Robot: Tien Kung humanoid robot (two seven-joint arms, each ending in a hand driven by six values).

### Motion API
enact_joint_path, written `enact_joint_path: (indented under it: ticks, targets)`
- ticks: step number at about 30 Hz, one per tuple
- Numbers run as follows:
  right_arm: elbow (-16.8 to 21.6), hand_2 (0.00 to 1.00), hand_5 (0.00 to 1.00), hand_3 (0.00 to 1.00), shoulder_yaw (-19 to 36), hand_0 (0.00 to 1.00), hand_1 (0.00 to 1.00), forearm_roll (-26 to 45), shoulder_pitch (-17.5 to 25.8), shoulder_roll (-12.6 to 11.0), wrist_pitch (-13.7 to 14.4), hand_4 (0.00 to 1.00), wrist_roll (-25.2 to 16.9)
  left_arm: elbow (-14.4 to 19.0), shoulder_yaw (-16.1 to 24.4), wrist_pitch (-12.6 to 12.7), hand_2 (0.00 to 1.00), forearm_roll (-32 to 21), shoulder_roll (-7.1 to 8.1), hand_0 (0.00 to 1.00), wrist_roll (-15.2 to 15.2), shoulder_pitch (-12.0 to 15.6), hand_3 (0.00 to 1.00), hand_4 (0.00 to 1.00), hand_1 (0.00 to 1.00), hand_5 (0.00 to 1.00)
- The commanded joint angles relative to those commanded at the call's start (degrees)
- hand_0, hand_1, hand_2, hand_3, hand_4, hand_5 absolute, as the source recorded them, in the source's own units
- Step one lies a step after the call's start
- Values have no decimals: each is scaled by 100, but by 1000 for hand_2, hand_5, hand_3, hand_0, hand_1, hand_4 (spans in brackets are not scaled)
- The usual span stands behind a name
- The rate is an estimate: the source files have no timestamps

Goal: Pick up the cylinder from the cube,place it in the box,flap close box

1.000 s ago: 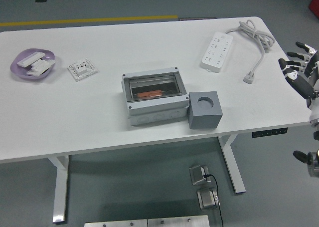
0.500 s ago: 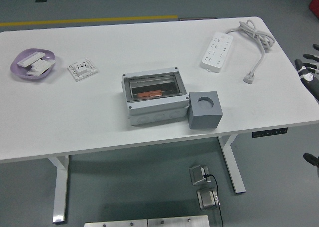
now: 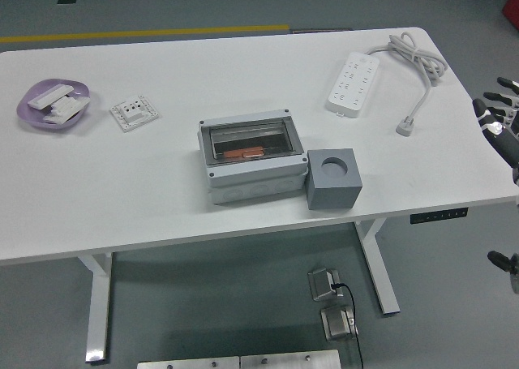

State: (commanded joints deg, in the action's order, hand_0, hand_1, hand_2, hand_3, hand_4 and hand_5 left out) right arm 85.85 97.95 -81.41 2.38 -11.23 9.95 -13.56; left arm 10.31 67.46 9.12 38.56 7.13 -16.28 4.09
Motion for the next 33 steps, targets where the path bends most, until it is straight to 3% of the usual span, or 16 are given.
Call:
enact_joint_path:
  ticks: [33]
  targets:
    - [13,638,431,749,185,600,541,-78,11,70,8,839,-1,0,110,27,473,14,-68,533,13,-47,609,2,521,2]
